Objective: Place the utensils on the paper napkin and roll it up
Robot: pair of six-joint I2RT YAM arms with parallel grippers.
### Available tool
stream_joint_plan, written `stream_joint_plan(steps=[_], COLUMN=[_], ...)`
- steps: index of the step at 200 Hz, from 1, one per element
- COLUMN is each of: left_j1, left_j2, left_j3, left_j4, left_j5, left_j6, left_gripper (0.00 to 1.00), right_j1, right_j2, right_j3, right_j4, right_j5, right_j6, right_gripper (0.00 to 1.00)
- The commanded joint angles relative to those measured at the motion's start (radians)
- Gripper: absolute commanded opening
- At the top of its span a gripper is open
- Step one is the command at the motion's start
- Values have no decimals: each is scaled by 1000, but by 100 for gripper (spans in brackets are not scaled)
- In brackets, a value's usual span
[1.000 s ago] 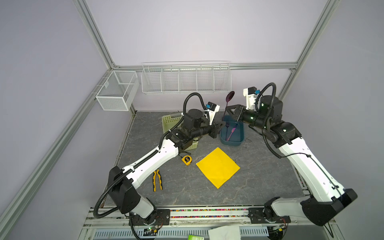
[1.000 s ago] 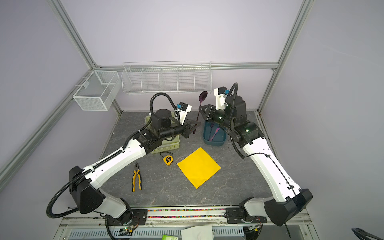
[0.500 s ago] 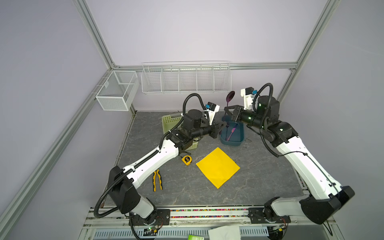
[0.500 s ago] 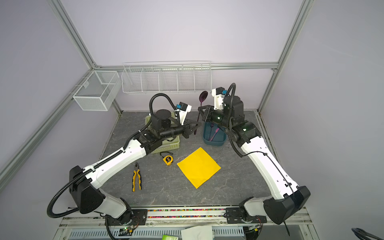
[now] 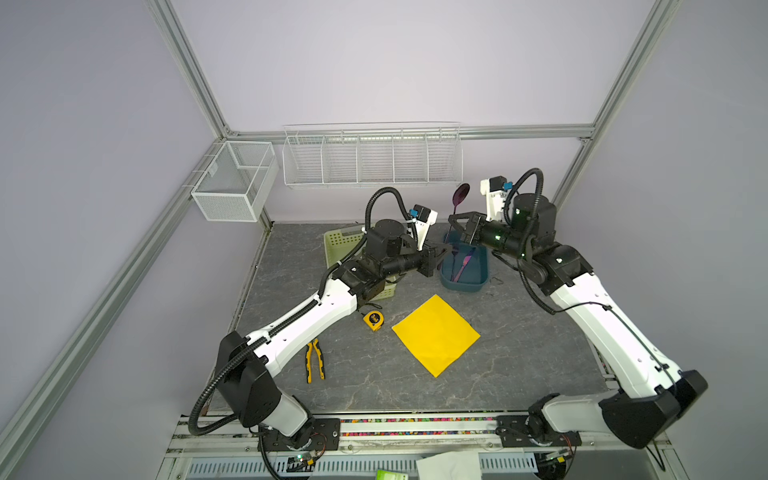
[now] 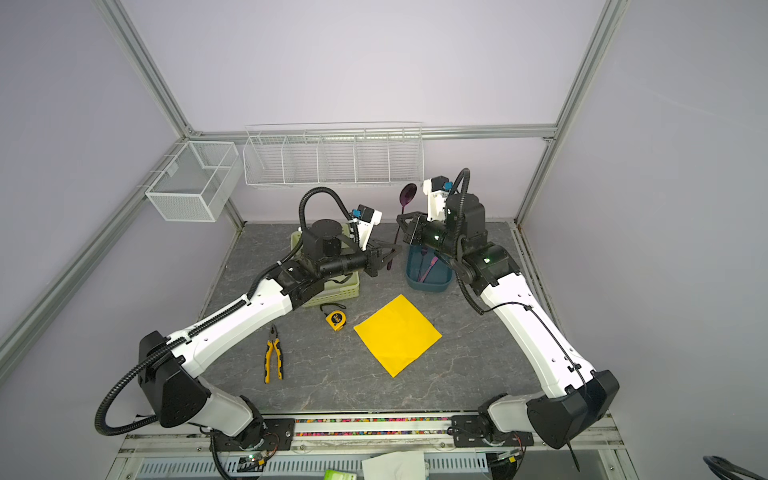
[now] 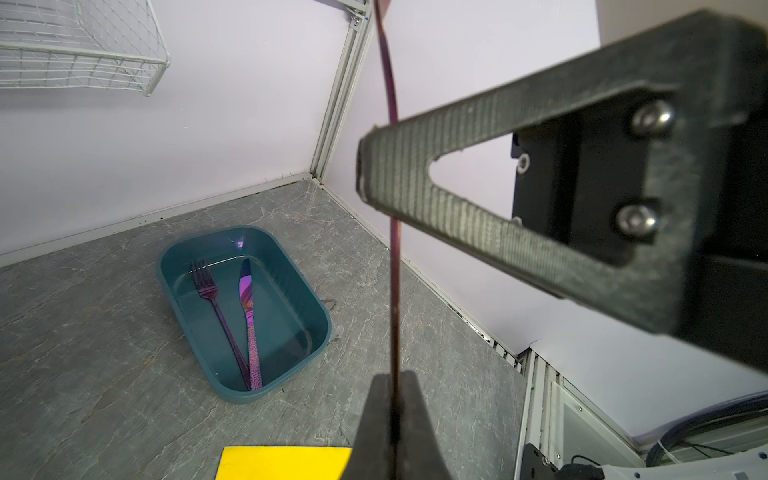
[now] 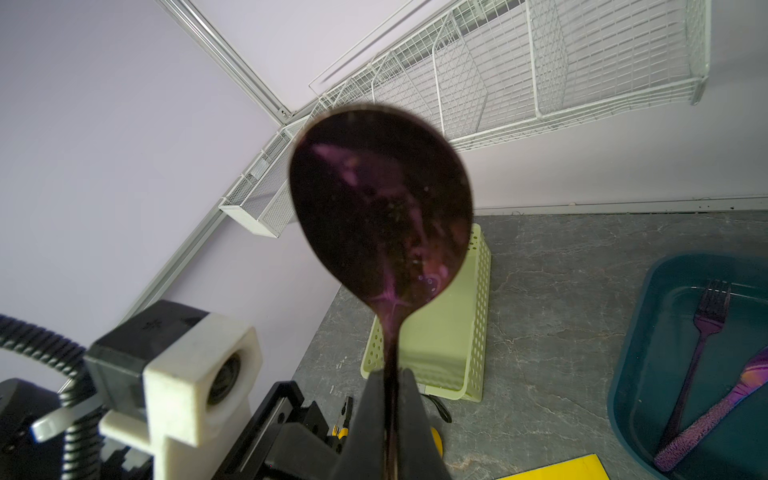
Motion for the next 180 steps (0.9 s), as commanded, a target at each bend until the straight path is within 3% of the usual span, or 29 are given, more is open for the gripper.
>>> stream_joint_plan(steps=[1, 38, 90, 137, 180], left_j1=[-2, 31, 130, 320, 454], left_j2=[-21, -41, -106, -155, -175], left_j3=[-4, -4, -42, -129, -152], left_j4=[52, 39, -34, -66, -219], left_j5=[16, 22, 35, 145, 185], left_j6=[-10, -22, -7, -32, 82], left_gripper=[15, 25, 27, 29, 29], right_j1=[3, 4, 4, 12, 49], right_j2=[-8, 2, 54, 65, 111], right_j3=[-7, 4, 40, -18, -99], right_j4=[8, -44, -246, -388, -485], right_j5=[6, 18, 8, 5, 39], right_j6=[-4, -21, -15, 24, 52], right_gripper=[7, 7, 7, 7, 7])
